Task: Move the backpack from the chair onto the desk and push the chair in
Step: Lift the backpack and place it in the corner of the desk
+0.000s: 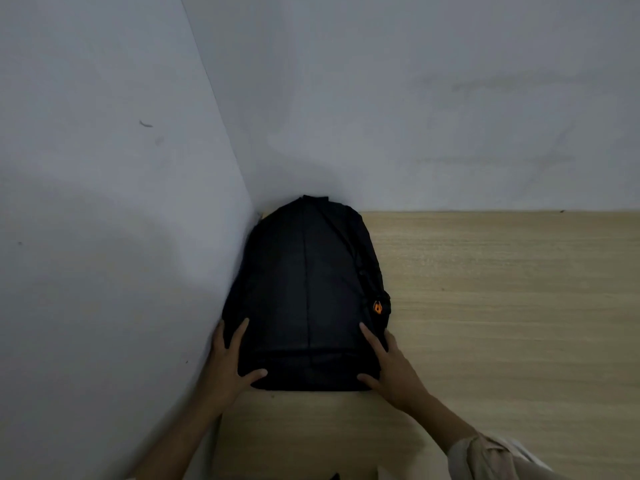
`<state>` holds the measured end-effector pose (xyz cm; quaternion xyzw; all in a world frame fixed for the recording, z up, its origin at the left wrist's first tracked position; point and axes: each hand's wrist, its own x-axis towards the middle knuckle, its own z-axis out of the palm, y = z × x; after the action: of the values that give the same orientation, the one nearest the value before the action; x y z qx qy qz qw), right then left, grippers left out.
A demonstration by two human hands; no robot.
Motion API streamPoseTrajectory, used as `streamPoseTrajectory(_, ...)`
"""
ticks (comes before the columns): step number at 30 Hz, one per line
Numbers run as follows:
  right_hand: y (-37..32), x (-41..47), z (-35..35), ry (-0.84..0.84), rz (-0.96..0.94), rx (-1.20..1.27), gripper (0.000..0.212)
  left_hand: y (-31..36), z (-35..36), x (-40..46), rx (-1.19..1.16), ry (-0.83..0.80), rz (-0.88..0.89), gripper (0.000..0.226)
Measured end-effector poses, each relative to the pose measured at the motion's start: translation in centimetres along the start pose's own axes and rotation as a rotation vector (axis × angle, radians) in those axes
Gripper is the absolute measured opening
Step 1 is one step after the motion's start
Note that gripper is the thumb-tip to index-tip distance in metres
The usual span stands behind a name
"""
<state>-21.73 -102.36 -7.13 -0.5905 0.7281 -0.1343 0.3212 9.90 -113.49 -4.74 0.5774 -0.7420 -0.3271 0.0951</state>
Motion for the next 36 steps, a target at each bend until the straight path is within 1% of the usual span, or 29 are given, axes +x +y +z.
streamPoseTrajectory(4,1.3,-0.6,-0.6,-0.001,-0.047,-0.13,0.097,-0.3,0.6,-1.6,0.039,0.078,0.011,0.101)
streamPoseTrajectory(7,3.7,-1.9,-1.5,-0.026,-0.083,-0.22,0.095,0.8,2.2,-3.0,0.041,0.179,-0.05,0.088)
streamPoseTrajectory(9,5.4,-2.6,-2.6,-0.072,-0.102,-0.274,0.094,1.9,3.4,-3.7,0.04,0.226,-0.075,0.079)
streamPoseTrajectory(12,9.0,-3.9,-4.8,-0.114,-0.034,-0.301,0.085,4.2,5.6,-4.7,0.112,0.335,-0.107,0.071)
streamPoseTrajectory(14,11.4,-4.9,-6.4,-0.117,0.022,-0.306,0.082,5.8,7.2,-5.3,0.144,0.362,-0.174,0.071)
streamPoseTrajectory(16,14.2,-6.1,-8.0,-0.141,0.019,-0.339,0.079,7.7,9.1,-6.0,0.171,0.358,-0.225,0.071)
streamPoseTrajectory(19,19.8,-8.5,-11.7,-0.217,-0.065,-0.422,0.076,12.8,14.3,-7.8,0.18,0.318,-0.248,0.068)
streamPoseTrajectory(21,23.1,-10.0,-13.5,-0.25,-0.097,-0.439,0.075,16.7,18.4,-9.4,0.123,0.284,-0.184,0.067)
streamPoseTrajectory(22,23.6,-9.9,-13.6,-0.24,-0.105,-0.441,0.074,17.8,19.4,-9.3,0.09,0.27,-0.144,0.066)
streamPoseTrajectory(23,25.7,-11.8,-14.9,-0.263,-0.112,-0.447,0.074,20.8,22.2,-10.7,0.067,0.24,-0.123,0.065)
streamPoseTrajectory(24,26.1,-12.1,-15.1,-0.261,-0.117,-0.44,0.074,21.9,23.3,-10.8,0.057,0.222,-0.093,0.065)
streamPoseTrajectory(27,28.2,-13.8,-15.8,-0.289,-0.114,-0.394,0.073,25.9,26.7,-12.1,0.037,0.132,-0.074,0.064)
streamPoseTrajectory(30,29.9,-14.8,-17.1,-0.31,-0.124,-0.398,0.072,29.5,28.7,-13.8,0.053,0.114,-0.059,0.061)
streamPoseTrajectory(33,30.1,-15.4,-17.0,-0.31,-0.106,-0.389,0.072,30.8,29.6,-15.6,0.064,0.11,-0.081,0.06)
streamPoseTrajectory(36,29.9,-16.3,-15.8,-0.29,-0.08,-0.404,0.073,30.6,30.0,-17.7,0.047,0.115,-0.102,0.059)
